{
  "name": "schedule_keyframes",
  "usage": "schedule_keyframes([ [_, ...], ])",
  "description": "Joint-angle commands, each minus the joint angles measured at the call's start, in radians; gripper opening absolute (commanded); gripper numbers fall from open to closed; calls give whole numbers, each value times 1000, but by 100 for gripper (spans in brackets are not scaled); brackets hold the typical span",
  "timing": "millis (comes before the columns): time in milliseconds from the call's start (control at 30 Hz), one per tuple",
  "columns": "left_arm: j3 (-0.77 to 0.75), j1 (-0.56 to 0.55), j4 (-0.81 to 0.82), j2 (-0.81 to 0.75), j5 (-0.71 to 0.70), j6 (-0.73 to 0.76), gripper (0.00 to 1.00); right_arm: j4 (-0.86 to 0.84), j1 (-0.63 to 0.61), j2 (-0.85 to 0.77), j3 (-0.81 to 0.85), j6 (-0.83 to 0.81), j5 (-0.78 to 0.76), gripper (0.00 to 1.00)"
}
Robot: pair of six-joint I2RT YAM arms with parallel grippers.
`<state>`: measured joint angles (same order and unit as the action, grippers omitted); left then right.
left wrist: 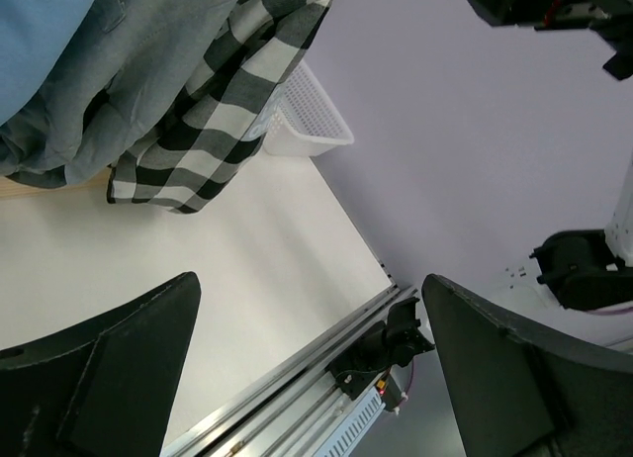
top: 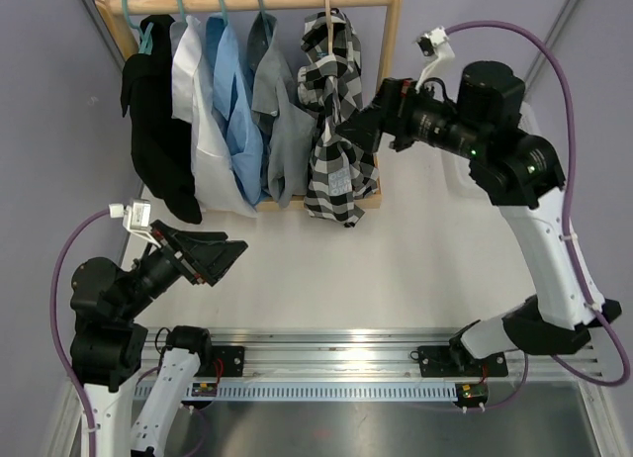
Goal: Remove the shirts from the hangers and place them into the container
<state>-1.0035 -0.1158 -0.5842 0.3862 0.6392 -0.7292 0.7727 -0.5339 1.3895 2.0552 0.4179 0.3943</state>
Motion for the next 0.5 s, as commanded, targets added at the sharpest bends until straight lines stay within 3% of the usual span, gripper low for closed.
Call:
schedule_keyframes([
  [0, -47, -2, -17, -7, 4, 27, 99, 143, -75, 95, 181, -142, -267, 99],
  [167, -61, -5, -48, -7, -15, 54, 99, 263, -150, 319, 448, -232, -547, 99],
  [233, -55, -5, -45, -17, -18, 51, 99, 304, -179, 374, 555, -243, -589, 99],
  [467, -35, -5, -65, -46, -35, 53, 99, 151, -251, 437, 465, -246, -805, 96],
])
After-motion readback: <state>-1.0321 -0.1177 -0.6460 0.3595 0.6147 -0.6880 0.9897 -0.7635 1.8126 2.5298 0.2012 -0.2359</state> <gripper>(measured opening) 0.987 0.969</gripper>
